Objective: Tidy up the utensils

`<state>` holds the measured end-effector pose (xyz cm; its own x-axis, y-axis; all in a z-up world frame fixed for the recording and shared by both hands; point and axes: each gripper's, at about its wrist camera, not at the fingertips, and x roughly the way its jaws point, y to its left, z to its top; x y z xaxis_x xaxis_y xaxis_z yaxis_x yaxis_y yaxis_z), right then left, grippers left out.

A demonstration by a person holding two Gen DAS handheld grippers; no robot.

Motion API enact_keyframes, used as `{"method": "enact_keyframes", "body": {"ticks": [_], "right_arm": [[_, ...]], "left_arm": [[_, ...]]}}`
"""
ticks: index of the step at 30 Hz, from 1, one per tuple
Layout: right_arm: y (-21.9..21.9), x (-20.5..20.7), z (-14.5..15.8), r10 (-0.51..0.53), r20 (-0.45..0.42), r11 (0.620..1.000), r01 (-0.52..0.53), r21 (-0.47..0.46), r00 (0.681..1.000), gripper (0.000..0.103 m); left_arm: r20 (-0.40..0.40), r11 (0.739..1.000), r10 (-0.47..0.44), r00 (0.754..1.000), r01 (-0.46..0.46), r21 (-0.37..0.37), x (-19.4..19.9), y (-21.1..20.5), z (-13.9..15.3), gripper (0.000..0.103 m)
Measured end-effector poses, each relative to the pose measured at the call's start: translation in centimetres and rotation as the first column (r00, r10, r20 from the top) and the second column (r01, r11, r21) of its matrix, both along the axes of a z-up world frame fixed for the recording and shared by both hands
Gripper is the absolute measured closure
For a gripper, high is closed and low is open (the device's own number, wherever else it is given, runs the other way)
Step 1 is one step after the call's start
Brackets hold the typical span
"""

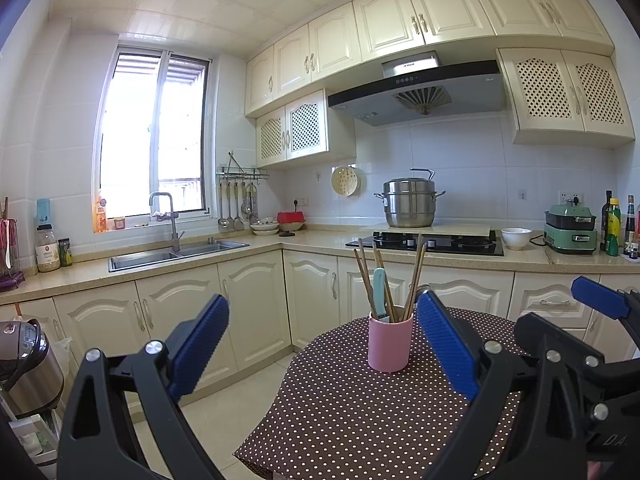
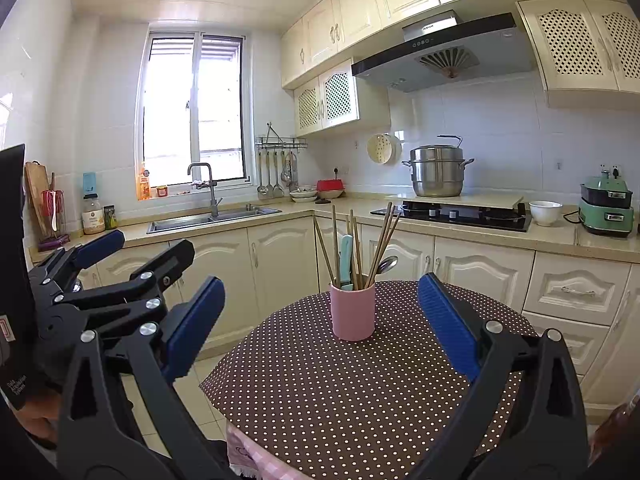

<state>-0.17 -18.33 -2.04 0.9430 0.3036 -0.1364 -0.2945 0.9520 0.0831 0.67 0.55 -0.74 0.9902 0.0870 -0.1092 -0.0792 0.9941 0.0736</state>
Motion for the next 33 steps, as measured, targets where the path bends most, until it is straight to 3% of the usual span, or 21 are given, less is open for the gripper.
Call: {"method": "enact_keyframes", "body": {"ticks": [33], "right_arm": [[0.20, 0.06, 0.27, 0.003, 0.000, 1.000, -0.003, 0.002, 1.000, 0.008]], "left_arm": [[-0.004, 1.000, 0.002, 1.000, -0.002, 0.001, -0.07, 0.05, 0.45, 0.010]]}}
